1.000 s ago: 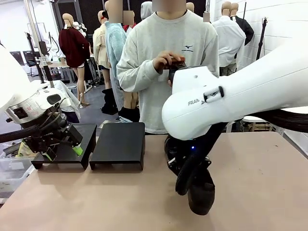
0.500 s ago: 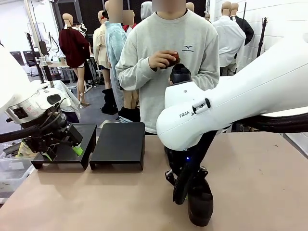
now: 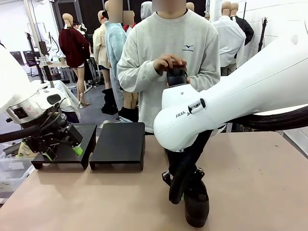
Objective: Organize the shoes by placing them on the stand.
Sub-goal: Pick up one Shoe and place it in the middle of the table.
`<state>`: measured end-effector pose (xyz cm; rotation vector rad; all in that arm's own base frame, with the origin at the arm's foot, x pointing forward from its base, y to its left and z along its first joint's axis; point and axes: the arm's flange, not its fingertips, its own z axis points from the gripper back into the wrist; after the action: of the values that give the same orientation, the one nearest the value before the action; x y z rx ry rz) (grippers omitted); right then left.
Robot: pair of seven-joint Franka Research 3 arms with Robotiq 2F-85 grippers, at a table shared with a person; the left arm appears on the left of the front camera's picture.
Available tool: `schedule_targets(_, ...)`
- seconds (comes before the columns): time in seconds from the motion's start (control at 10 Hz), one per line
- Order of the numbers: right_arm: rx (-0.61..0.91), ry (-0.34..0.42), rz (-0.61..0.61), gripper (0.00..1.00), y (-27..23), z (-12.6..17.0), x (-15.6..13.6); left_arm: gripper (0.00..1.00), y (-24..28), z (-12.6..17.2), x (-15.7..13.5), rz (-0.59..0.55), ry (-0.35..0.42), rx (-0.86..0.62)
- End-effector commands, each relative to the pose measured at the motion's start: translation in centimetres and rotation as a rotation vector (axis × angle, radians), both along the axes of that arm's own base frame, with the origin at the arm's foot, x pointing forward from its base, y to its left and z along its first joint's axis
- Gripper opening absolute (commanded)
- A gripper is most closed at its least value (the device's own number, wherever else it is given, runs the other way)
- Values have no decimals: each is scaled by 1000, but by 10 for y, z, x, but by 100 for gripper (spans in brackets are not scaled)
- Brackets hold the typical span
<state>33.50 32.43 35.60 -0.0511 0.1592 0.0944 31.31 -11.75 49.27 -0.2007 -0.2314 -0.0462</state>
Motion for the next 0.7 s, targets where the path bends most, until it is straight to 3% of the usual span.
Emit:
schedule_targets(0.0, -23, -28, -18, 39, 8, -3, 8, 100, 0, -1, -1, -2, -1, 3)
schedule_targets(0.3, -10, -11, -14, 90, 5, -1, 8, 100, 0, -1, -1, -2, -1, 3)
schedule_targets(0.4, 18, -30, -18, 100, 1, 8, 5, 100, 0, -1, -1, -2, -1, 3)
schedule_targets(0.6, 42, -66, -27, 100, -5, 21, 0, 100, 0, -1, -1, -2, -1, 3)
